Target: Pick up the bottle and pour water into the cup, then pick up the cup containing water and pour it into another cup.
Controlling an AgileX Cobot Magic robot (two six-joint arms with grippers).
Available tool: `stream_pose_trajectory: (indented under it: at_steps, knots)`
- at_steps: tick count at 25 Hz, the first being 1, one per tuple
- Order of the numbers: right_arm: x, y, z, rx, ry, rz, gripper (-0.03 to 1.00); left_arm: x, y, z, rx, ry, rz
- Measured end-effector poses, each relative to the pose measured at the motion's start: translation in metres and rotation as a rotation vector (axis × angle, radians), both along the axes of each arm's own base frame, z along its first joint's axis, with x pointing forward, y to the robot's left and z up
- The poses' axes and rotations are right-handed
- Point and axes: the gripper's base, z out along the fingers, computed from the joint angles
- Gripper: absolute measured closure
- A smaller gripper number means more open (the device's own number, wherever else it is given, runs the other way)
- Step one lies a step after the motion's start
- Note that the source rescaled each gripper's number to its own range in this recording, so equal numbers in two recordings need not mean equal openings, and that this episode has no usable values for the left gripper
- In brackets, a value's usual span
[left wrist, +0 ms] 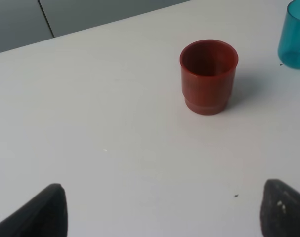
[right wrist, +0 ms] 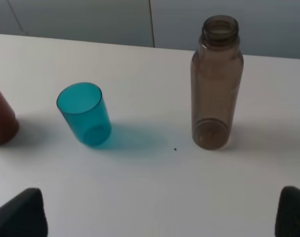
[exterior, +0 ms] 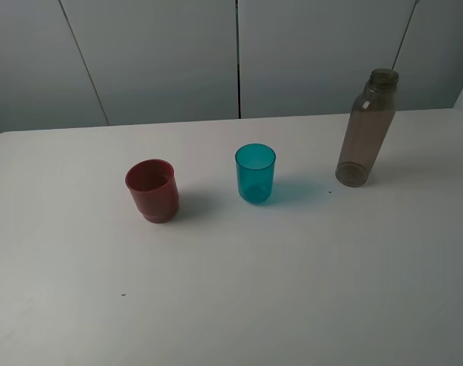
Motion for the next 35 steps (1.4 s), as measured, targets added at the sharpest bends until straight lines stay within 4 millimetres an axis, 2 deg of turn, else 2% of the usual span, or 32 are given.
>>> stream_pose_trajectory:
  at_steps: [4, 11, 14, 19, 24, 30, 35]
  knots:
    - [-0.031, -0.01, -0.012, -0.029, 0.07, 0.0, -0.03, 0.0, 0.0, 0.0, 0.0, 0.0, 0.0]
    - [-0.058, -0.019, -0.012, 0.019, -0.109, -0.001, -0.03, 0.0, 0.0, 0.0, 0.0, 0.0, 0.0]
    - [-0.056, -0.019, -0.02, -0.01, -0.152, 0.007, -0.03, 0.0, 0.0, 0.0, 0.0, 0.0, 0.0]
    - [-0.046, -0.016, -0.043, -0.049, -0.082, 0.026, -0.03, 0.0, 0.0, 0.0, 0.0, 0.0, 0.0]
    - [-0.046, -0.015, -0.043, -0.035, -0.086, 0.017, -0.03, 0.0, 0.0, 0.0, 0.0, 0.0, 0.0]
    - [-0.046, -0.013, -0.043, -0.041, -0.084, -0.195, -0.03, 0.0, 0.0, 0.0, 0.0, 0.0, 0.0]
    - [-0.046, -0.013, -0.043, -0.044, -0.083, -0.244, -0.03, 0.0, 0.0, 0.0, 0.0, 0.0, 0.0]
